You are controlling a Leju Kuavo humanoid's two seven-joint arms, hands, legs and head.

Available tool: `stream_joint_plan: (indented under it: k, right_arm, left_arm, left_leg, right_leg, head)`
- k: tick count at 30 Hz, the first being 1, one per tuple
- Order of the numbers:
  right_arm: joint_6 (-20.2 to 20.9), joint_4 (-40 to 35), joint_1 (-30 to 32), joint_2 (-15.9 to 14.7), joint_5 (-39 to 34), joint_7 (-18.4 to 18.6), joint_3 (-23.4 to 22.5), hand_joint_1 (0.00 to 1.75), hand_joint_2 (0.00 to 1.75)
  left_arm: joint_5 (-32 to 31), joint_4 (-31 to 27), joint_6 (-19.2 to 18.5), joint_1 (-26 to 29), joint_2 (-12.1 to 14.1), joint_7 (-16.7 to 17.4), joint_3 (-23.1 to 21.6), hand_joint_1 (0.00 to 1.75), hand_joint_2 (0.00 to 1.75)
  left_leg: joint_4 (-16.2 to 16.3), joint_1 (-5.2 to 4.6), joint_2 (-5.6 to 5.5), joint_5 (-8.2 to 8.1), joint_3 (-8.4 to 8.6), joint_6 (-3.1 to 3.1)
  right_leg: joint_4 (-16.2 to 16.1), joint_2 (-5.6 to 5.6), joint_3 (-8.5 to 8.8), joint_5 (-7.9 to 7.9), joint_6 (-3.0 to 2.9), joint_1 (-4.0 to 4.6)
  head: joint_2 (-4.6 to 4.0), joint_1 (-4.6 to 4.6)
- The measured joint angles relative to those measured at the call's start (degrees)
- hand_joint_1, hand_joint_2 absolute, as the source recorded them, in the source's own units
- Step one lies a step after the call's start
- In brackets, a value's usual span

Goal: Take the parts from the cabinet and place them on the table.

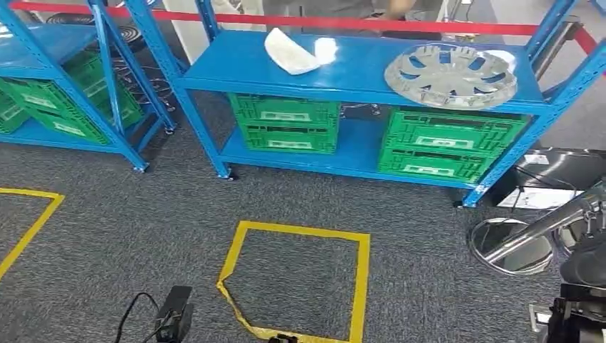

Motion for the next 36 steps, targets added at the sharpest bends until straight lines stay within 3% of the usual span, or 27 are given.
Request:
stream_joint_plan:
  k: [2, 3, 4, 7, 8, 9, 10, 12, 13, 14, 15, 17, 18, 19, 20, 22, 24, 25, 27, 28, 29, 30, 31, 33, 34, 36]
  right_arm:
    - [-0.11, 0.00, 0.00, 0.00, 0.00, 0.09, 0.00, 0.00, 0.00]
    - [-0.15, 0.00, 0.00, 0.00, 0.00, 0.11, 0.00, 0.00, 0.00]
    - [-0.26, -0.02, -0.01, 0.00, 0.00, 0.15, -0.04, 0.00, 0.00]
    - [-0.46, -0.04, 0.02, 0.00, -0.07, 0.20, -0.15, 0.00, 0.00]
    - [-0.46, -0.15, 0.10, 0.00, -0.07, 0.22, -0.20, 0.00, 0.00]
    - [-0.46, -0.15, 0.09, 0.00, -0.07, 0.17, -0.24, 0.00, 0.00]
    - [-0.48, -0.15, -0.01, 0.00, -0.07, 0.15, -0.28, 0.00, 0.00]
    - [-0.52, -0.09, 0.43, 0.00, -0.07, 0.24, -0.28, 0.00, 0.00]
    - [-0.52, -0.04, 0.65, 0.00, -0.07, 0.24, -0.26, 0.00, 0.00]
    - [-0.52, -0.02, 0.75, 0.00, -0.07, 0.26, -0.26, 0.00, 0.00]
    - [-0.52, -0.02, 0.74, 0.00, -0.07, 0.26, -0.26, 0.00, 0.00]
    - [-0.52, -0.02, 0.74, 0.00, -0.07, 0.24, -0.26, 0.00, 0.00]
    - [-0.52, -0.02, 0.72, 0.00, -0.07, 0.24, -0.26, 0.00, 0.00]
    - [-0.52, 0.07, 0.74, 0.00, -0.09, 0.28, -0.24, 0.00, 0.00]
    - [-0.52, 0.04, 0.52, 0.00, -0.09, 0.28, -0.24, 0.00, 0.00]
    - [-0.52, 0.13, 0.62, 0.00, -0.09, 0.26, -0.26, 0.00, 0.00]
    - [-0.50, 0.11, 0.56, 0.00, -0.09, 0.20, -0.24, 0.00, 0.00]
    - [-0.44, 0.11, 0.32, 0.00, -0.09, 0.15, -0.24, 0.00, 0.00]
    - [-0.44, 0.28, 0.06, 0.00, -0.09, 0.15, -0.24, 0.00, 0.00]
    - [-0.44, 0.44, 0.06, 0.00, -0.09, 0.17, -0.24, 0.00, 0.00]
    - [-0.44, 0.50, 0.07, 0.00, -0.09, 0.17, -0.24, 0.00, 0.00]
    - [-0.44, 0.50, 0.18, 0.00, -0.09, 0.28, -0.22, 0.00, 0.00]
    - [-0.44, 0.50, 0.22, 0.00, -0.09, 0.31, -0.22, 0.00, 0.00]
    - [-0.44, 0.50, 0.22, 0.00, -0.09, 0.48, -0.22, 0.00, 0.00]
    - [-0.44, 0.48, 0.21, 0.00, -0.09, 0.57, -0.22, 0.00, 0.00]
    - [-0.46, 0.42, 0.11, -0.02, -0.11, 0.76, -0.22, 0.00, 0.00]
  left_arm:
    - [-0.24, -0.02, -0.02, -0.11, 0.20, 0.13, 0.00, 0.00, 0.00]
    - [-0.44, 0.00, -0.02, -0.13, 0.26, 0.26, 0.00, 0.00, 0.00]
    - [-0.57, -0.02, -0.02, -0.38, 0.26, 0.46, 0.00, 0.00, 0.00]
    - [-0.79, -0.02, -0.02, -0.56, 0.20, 0.72, -0.02, 0.00, 0.00]
    - [-0.83, -0.02, -0.02, -0.60, -0.04, 0.81, -0.04, 0.00, 0.00]
    - [-0.83, -0.02, -0.02, -0.61, -0.02, 0.92, -0.04, 0.00, 0.00]
    - [-0.85, -0.02, -0.02, -0.64, 0.04, 1.03, -0.04, 0.00, 0.00]
    - [-0.83, -0.02, -0.11, -0.61, 0.04, 1.16, -0.07, 0.00, 0.00]
    - [-0.83, -0.02, -0.22, -0.52, 0.04, 1.16, -0.07, 0.00, 0.00]
    - [-0.83, -0.02, -0.33, -0.42, 0.04, 1.18, -0.07, 0.00, 0.00]
    - [-0.83, -0.02, -0.35, -0.37, 0.04, 1.25, -0.07, 0.00, 0.00]
    - [-0.83, -0.02, -0.35, -0.39, -0.04, 1.25, -0.07, 0.00, 0.00]
    - [-0.81, -0.02, -0.35, -0.37, -0.07, 1.25, -0.07, 0.00, 0.00]
    - [-0.72, -0.02, -0.35, -0.64, -0.07, 1.23, -0.09, 0.00, 0.00]
    - [-0.70, -0.02, -0.35, -0.64, -0.04, 1.25, -0.09, 0.00, 0.00]
    - [-0.52, -0.02, -0.35, -0.61, -0.04, 1.11, -0.11, 0.00, 0.00]
    - [-0.39, -0.02, -0.33, -0.51, 0.00, 0.98, -0.11, 0.00, 0.00]
    - [-0.39, -0.02, -0.33, -0.61, -0.07, 0.81, -0.11, 0.00, 0.00]
    - [-0.39, -0.02, -0.33, -0.68, -0.07, 0.68, -0.15, 0.00, 0.00]
    - [-0.37, -0.02, -0.33, -0.54, -0.09, 0.63, -0.22, 0.00, 0.00]
    - [-0.39, -0.02, -0.35, -0.27, -0.09, 0.63, -0.37, 0.00, 0.00]
    - [-0.42, -0.02, -0.35, -0.02, -0.09, 0.61, -0.48, 0.00, 0.00]
    - [-0.44, -0.02, -0.35, 0.08, -0.02, 0.63, -0.48, 0.00, 0.00]
    - [-0.50, -0.02, -0.35, -0.06, 0.09, 0.63, -0.50, 0.00, 0.00]
    - [-0.52, -0.02, -0.37, -0.20, 0.07, 0.63, -0.57, 0.00, 0.00]
    - [-0.59, -0.02, -0.46, -0.41, 0.02, 0.61, -0.59, 0.00, 0.00]
  left_leg:
    - [-11.34, -0.07, 0.01, 7.17, 4.08, 0.65]
    - [-14.72, -0.26, 0.01, 8.07, 5.44, 1.15]
    - [-15.40, -0.52, -0.01, 7.15, 5.95, 1.45]
    - [-15.19, -0.72, -0.03, 6.34, 6.14, 2.29]
    - [-15.80, -0.07, 0.01, 6.38, 6.89, 2.51]
    - [-15.94, -0.07, 0.01, 6.14, 7.43, 2.79]
    - [-15.96, 0.00, 0.07, 5.83, 7.83, 3.07]
    - [-15.95, -0.04, 0.05, 5.06, 8.50, 3.22]
    - [-15.94, -0.06, 0.01, 4.62, 8.96, 3.17]
    - [-15.94, -0.06, -0.03, 4.14, 9.57, 3.12]
    - [-15.94, -0.06, -0.07, 3.63, 10.32, 3.05]
    - [-15.94, -0.09, -0.16, 2.44, 12.21, 2.79]
    - [-16.05, -0.06, -0.15, 1.82, 12.77, 2.62]
    - [-16.04, -0.39, -0.15, 1.56, 12.78, 2.22]
    - [-16.05, -0.23, -0.22, 1.51, 12.48, 2.02]
    - [-16.54, -0.17, -0.07, 1.26, 12.70, 1.55]
    - [-15.34, -0.23, -0.03, 0.38, 12.94, 1.03]
    - [-11.99, -0.30, 0.03, -0.70, 11.12, 0.63]
    - [-1.71, -0.15, 0.04, -3.80, 4.38, 0.35]
    - [1.92, -0.15, 0.04, -4.20, 1.58, 0.24]
    - [3.31, -0.15, 0.04, -3.49, -0.24, 0.21]
    - [1.89, -0.10, 0.04, -1.20, -0.66, 0.24]
    - [-2.21, -0.03, 0.04, 2.31, 0.25, 0.33]
    - [-12.36, 0.02, 0.08, 8.64, 3.58, 0.68]
    - [-14.06, -0.33, 0.03, 8.01, 4.71, 0.65]
    - [-14.33, -0.20, -0.01, 6.93, 5.11, 1.05]
  right_leg:
    - [0.00, 0.07, 1.45, -0.98, 0.30, 0.02]
    - [0.00, 0.01, 1.01, -1.48, 0.58, 0.05]
    - [0.10, 0.09, 1.22, -2.19, 0.95, 0.48]
    - [-0.39, 0.07, 1.84, -2.78, 1.81, 0.31]
    - [-0.36, 0.06, 2.36, -3.27, 2.16, 0.24]
    - [1.50, -0.12, 1.99, -4.03, 2.52, 0.24]
    - [5.73, -0.14, -0.26, -5.92, 2.83, 0.17]
    - [15.91, -0.15, -6.31, -9.48, 3.26, -0.16]
    - [19.57, -0.16, -9.09, -9.84, 3.36, -0.20]
    - [19.66, -0.17, -10.16, -8.37, 3.33, -0.20]
    - [16.98, -0.17, -9.76, -5.58, 3.21, -0.19]
    - [6.45, -0.17, -6.20, 2.00, 2.67, -0.12]
    - [2.23, -0.19, -4.87, 3.97, 2.31, 0.00]
    - [2.04, -0.17, -4.52, 3.17, 2.06, 0.58]
    - [1.34, -0.09, -3.73, 2.65, 1.62, 0.48]
    - [1.57, 0.05, -3.95, 2.22, 1.09, 0.74]
    - [0.43, 0.19, -2.73, 2.16, 0.81, -0.06]
    - [0.11, 0.05, -2.24, 1.92, 0.55, -0.13]
    - [0.09, -0.16, -1.70, 1.35, 0.06, -0.12]
    - [0.09, -0.17, -1.34, 0.95, 0.05, -0.10]
    - [0.09, -0.12, -0.89, 0.54, 0.00, -0.10]
    - [0.10, 0.02, -0.24, 0.06, 0.04, -0.11]
    - [0.10, 0.16, 0.54, -0.51, 0.18, -0.12]
    - [0.13, 0.15, 2.01, -1.65, 0.60, -0.14]
    - [0.34, 0.16, 1.58, -2.41, 1.07, 0.47]
    - [0.12, 0.23, 2.32, -3.35, 1.41, 0.44]
  head:
    - [0.00, -0.31]
    - [0.00, -0.35]
    - [0.00, -0.22]
    - [0.00, 0.00]
    - [0.00, -0.04]
    - [0.00, 0.20]
    - [0.00, 0.48]
    - [0.00, 0.55]
    - [0.00, 0.57]
    - [0.00, 0.57]
    - [0.00, 0.59]
    - [0.00, 0.66]
    - [0.00, 0.77]
    - [-0.02, 0.81]
    - [0.00, 1.03]
    - [0.00, 0.90]
    - [0.00, 0.76]
    - [0.00, 0.34]
    - [0.00, 0.15]
    - [0.00, 0.17]
    - [0.00, 0.09]
    - [0.00, 0.00]
    - [0.00, -0.11]
    - [0.00, -0.35]
    - [0.00, -0.37]
    - [0.00, 0.02]
